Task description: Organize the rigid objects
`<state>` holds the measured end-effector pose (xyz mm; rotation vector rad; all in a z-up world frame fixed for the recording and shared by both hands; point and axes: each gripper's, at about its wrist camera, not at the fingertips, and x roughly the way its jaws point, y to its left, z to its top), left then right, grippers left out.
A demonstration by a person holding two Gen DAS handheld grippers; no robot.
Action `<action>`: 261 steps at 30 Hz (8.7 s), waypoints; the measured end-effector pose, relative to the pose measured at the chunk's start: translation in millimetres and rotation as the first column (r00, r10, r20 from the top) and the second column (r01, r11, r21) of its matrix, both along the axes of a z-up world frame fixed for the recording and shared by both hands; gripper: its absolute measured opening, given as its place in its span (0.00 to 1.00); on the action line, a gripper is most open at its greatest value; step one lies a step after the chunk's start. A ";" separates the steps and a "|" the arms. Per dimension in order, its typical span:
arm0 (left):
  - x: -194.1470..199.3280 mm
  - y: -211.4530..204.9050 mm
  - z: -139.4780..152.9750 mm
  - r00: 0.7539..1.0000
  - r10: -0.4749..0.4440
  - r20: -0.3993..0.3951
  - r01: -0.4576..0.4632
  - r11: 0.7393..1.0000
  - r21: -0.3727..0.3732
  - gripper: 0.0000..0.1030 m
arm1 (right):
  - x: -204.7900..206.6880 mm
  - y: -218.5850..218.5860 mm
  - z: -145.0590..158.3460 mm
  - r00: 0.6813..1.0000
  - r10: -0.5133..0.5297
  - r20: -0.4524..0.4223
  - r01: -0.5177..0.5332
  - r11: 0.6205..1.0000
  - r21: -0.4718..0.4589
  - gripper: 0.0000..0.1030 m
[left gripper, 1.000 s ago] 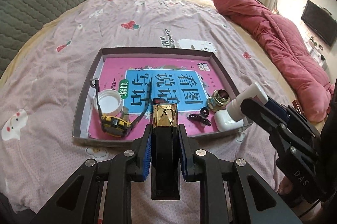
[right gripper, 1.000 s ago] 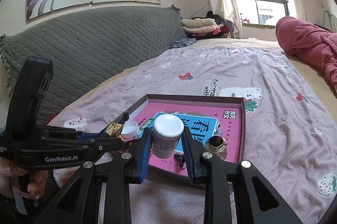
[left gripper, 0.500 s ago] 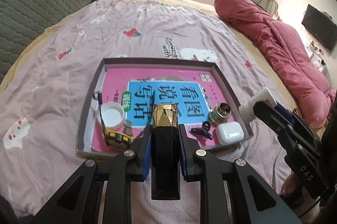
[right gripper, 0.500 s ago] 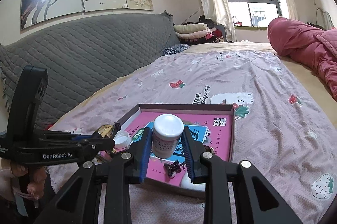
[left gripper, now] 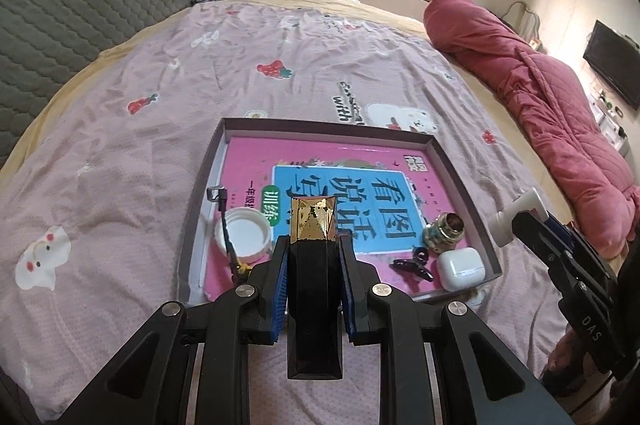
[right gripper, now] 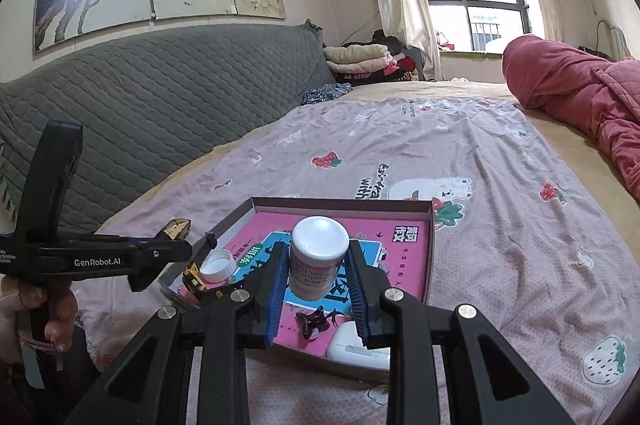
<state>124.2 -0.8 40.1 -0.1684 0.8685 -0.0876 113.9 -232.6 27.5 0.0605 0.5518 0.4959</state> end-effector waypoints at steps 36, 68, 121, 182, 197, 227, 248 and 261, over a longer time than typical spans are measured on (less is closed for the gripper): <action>22.2 -30.3 -53.1 0.993 -0.080 -0.088 0.081 0.997 0.000 0.21 | 15.9 9.7 -36.2 0.990 0.020 -0.141 -0.027 0.998 -0.050 0.28; 36.7 -22.2 -58.5 0.997 -0.055 -0.058 0.056 0.998 0.022 0.21 | 26.1 12.8 -59.4 0.974 0.015 -0.227 -0.027 0.998 -0.050 0.28; 40.3 -34.1 -73.5 0.993 -0.061 -0.105 0.064 0.998 0.021 0.22 | 18.1 39.9 -66.1 0.983 0.030 -0.183 -0.068 0.977 -0.204 0.28; -87.9 15.6 -13.6 0.999 0.037 0.022 -0.039 0.994 0.100 0.72 | -78.3 29.3 -23.7 0.953 -0.243 -0.183 0.211 0.962 -0.174 0.54; -109.7 1.7 -27.4 1.000 -0.004 -0.027 0.006 0.996 0.092 0.72 | -91.4 38.8 -30.6 0.949 -0.250 -0.191 0.203 0.951 -0.233 0.54; -100.3 -5.5 -50.7 0.998 0.001 -0.068 0.008 0.992 0.129 0.72 | -83.2 40.5 -54.9 0.944 -0.234 -0.233 0.170 0.950 -0.263 0.54; -100.3 -6.4 -52.1 0.997 -0.005 -0.076 0.014 0.992 0.128 0.72 | -82.8 40.5 -55.5 0.944 -0.229 -0.237 0.164 0.950 -0.265 0.54; -100.5 -5.9 -52.9 0.997 -0.004 -0.083 0.015 0.992 0.127 0.72 | -82.4 38.4 -58.1 0.942 -0.233 -0.243 0.165 0.949 -0.270 0.54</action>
